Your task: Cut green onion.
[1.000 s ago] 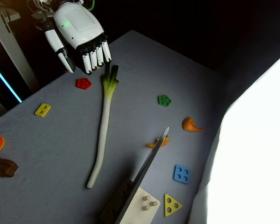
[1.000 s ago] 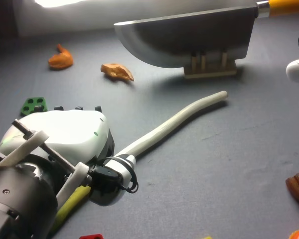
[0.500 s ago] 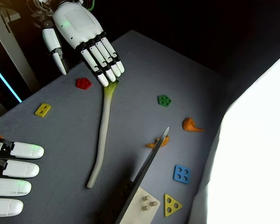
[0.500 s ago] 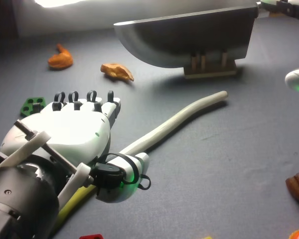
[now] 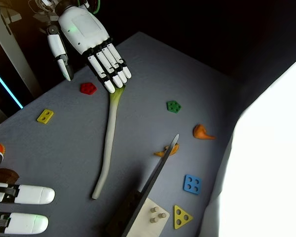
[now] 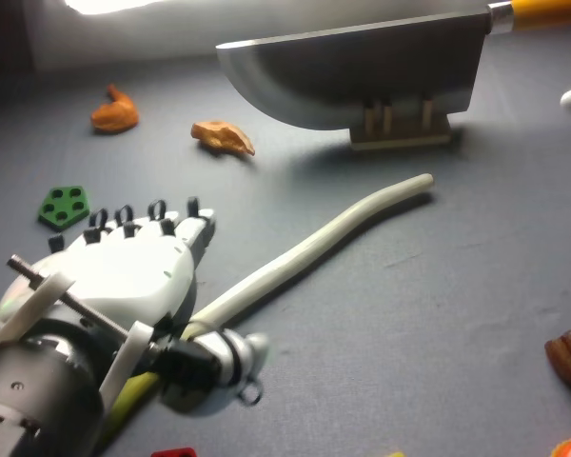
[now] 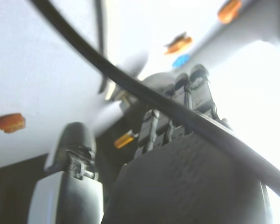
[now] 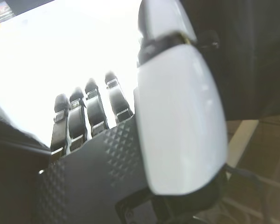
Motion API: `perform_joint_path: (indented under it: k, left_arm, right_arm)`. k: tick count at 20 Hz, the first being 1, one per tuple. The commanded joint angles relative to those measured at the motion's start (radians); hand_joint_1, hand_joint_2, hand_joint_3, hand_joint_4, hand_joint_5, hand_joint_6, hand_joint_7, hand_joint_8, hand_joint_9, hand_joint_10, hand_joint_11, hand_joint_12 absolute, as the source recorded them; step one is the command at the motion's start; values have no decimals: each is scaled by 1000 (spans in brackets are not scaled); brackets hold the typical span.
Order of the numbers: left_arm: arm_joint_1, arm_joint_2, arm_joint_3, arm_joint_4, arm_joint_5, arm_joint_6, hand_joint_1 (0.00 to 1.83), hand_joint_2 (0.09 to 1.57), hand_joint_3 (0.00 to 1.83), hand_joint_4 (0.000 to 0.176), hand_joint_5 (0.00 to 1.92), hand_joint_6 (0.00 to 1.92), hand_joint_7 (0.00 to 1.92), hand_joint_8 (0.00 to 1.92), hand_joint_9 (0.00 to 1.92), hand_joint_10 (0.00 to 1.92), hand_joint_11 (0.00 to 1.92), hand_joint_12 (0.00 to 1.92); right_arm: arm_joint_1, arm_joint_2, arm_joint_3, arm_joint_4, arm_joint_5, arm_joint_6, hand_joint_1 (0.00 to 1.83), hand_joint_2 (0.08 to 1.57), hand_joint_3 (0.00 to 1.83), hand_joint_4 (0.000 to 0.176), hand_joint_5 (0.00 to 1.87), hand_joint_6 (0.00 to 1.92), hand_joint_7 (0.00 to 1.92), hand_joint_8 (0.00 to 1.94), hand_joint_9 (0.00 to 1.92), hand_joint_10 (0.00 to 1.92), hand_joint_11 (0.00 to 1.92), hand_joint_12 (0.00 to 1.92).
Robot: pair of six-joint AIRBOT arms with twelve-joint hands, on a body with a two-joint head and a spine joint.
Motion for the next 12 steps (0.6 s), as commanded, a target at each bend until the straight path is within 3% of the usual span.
perform_joint_path:
  k: [1,5,8,12]
  left_arm:
    - [1,-2,-2,84,54,-8,601,1214,0,34,0,0,0,0,0,0,0,0]
    - [33,-3,-14,56,110,-8,600,1215,0,37,0,0,0,0,0,0,0,0]
    - [38,-20,-17,32,152,-8,557,1232,0,36,0,0,0,0,0,0,0,0]
    - [45,-53,-20,32,161,-24,592,1228,0,29,0,0,0,0,0,0,0,0]
  right_arm:
    - [3,3,10,37,149,-32,968,985,0,45,0,0,0,0,0,0,0,0]
    - [-25,-32,59,93,169,-39,1003,1027,6,60,0,0,0,0,0,0,0,0]
    - [-37,-94,141,130,185,-23,1007,1032,7,57,0,0,0,0,0,0,0,0]
    - [-74,-195,300,128,186,131,1018,1037,7,50,0,0,0,0,0,0,0,0]
